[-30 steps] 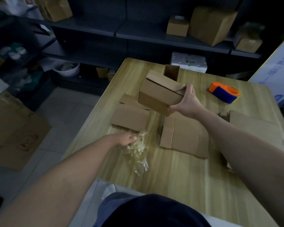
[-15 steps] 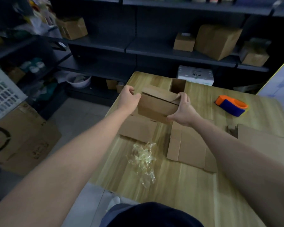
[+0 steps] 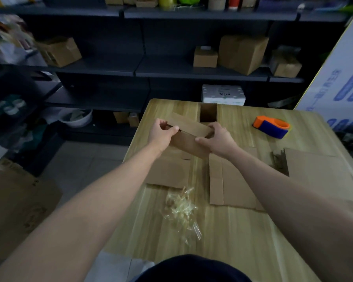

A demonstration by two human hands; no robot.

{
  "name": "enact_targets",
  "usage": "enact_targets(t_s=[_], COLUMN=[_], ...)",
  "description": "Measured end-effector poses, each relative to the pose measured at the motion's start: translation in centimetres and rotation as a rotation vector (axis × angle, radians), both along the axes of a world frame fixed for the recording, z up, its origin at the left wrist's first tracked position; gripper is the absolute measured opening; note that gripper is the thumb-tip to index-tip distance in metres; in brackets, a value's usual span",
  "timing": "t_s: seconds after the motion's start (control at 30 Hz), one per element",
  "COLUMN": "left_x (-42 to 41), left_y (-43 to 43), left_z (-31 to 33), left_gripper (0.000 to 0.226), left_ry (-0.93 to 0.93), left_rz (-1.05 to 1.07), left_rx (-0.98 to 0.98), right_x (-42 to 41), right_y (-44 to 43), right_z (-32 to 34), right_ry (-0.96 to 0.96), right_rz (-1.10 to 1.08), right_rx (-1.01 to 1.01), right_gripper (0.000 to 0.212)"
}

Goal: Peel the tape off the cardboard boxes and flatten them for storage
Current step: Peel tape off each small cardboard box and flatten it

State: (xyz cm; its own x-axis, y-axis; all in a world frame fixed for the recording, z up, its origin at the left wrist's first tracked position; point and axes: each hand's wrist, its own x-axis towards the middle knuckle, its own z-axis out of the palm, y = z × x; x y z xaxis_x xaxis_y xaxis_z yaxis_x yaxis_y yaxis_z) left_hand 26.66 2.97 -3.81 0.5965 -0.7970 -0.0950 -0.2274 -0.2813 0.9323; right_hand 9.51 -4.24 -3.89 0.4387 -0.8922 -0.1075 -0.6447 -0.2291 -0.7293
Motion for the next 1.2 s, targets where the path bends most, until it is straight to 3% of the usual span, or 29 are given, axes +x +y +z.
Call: enact_targets(t_s=[0.47,0.6,0.7,0.83,0.97,1.03,1.2], left_x=[2.8,3.5,4.1,4.9,6.4,7.0,6.6], left_y=[-0.9,-0.9,-0.7,-0.7,-1.4,-1.7,-2.3], left_z=[-0.9,-0.8,-0.4,0.2,0.5,0.7,1.9], left_gripper=[0.050,0.051,0.040,0.048,0.041,0.037,0.057], left_ry=[0.179,0.126,0.248,0.330,0.178,0.044,-0.332], left_rz=[0.013,0.015,-0.035,-0.070,0.009,-0.064,-0.146], left_rx=[-0.037,0.057,0.070,0.090,0.186,0.284,0.523], right_x=[3.2,4.1,4.2,4.5,5.1,5.3,6.3], right_y=[1.5,1.8,1.8,1.5,1.9,1.8,1.7], right_z=[0.0,1.3,1.4,1.1,1.6,2.0,2.8], right_ry=[0.100,0.321,0.277,0.303,0.449,0.461,0.510], right_rz=[-0.008,0.064,0.081,0.059,0.167,0.163,0.234], right_rx=[-0.148,-0.284,-0.326,-0.312,-0.416,-0.431,-0.511], right_gripper=[0.051,0.046,0.041,0.047,0.035,0.032,0.033])
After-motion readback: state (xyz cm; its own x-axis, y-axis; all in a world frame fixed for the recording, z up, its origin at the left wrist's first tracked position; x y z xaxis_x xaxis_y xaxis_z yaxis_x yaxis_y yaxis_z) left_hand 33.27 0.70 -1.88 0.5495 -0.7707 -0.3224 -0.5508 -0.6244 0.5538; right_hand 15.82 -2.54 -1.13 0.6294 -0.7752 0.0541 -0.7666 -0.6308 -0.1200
